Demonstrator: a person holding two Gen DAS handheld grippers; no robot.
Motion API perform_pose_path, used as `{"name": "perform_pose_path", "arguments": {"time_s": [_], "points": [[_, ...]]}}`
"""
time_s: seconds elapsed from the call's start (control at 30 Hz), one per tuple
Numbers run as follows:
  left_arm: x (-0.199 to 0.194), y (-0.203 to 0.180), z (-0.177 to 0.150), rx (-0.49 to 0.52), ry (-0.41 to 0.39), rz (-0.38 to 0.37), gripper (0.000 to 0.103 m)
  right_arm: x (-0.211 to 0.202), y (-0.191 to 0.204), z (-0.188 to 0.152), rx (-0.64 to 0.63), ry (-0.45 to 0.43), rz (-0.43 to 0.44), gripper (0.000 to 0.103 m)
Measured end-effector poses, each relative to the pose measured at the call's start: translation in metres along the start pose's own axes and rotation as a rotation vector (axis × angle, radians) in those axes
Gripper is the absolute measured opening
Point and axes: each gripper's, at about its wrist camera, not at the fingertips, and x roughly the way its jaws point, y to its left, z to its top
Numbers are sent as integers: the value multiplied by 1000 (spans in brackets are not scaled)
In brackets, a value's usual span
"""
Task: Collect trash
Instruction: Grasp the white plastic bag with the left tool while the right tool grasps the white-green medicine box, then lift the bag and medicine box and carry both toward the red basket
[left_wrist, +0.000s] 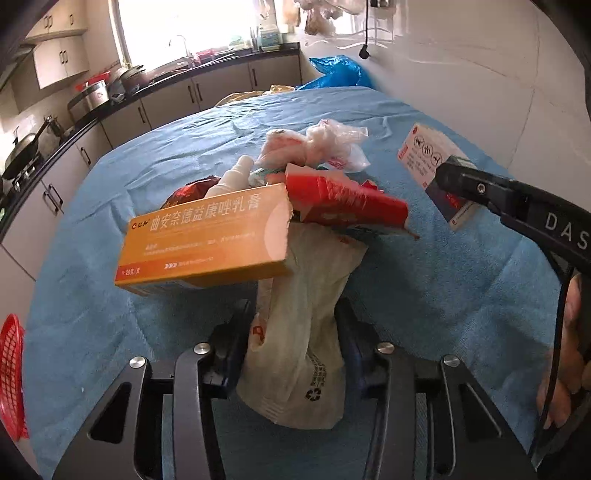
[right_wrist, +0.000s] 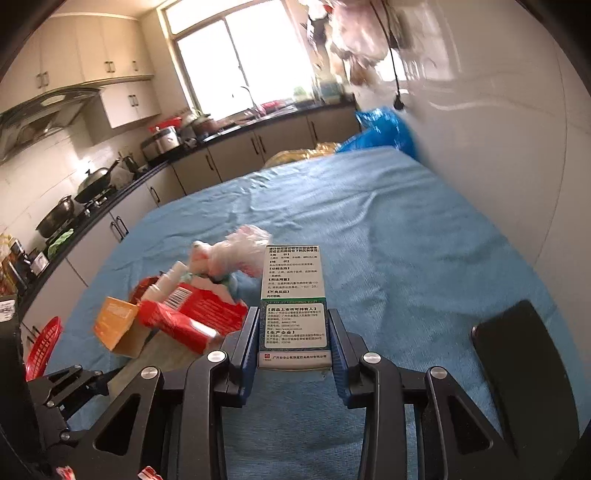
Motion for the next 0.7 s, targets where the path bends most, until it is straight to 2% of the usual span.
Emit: {"name": "perform_pose_path", "arguments": {"time_s": [0.13,0.27,0.37,0.47,0.6,0.7], "points": [[-15,8,-12,-54,-35,-16,43,-11,11,0,-41,-54,26,37],[-42,17,-31,-96,-104,-9,43,-24,29,-3,-120,-113,85,37],[-59,23,-47,-105,-166,60,44,-34,44,-8,-198,-140,166,37],[-72,32,-55,-132,-225,92,44,-35,62,-16,-277,-123,230,37],[-81,34,-56,-163,-308,118,44,-40,74,-24,-334,-141,264,37],[-84,34,-57,-168,-329,137,44,-40,70,-25,-325,-154,267,37]]}}
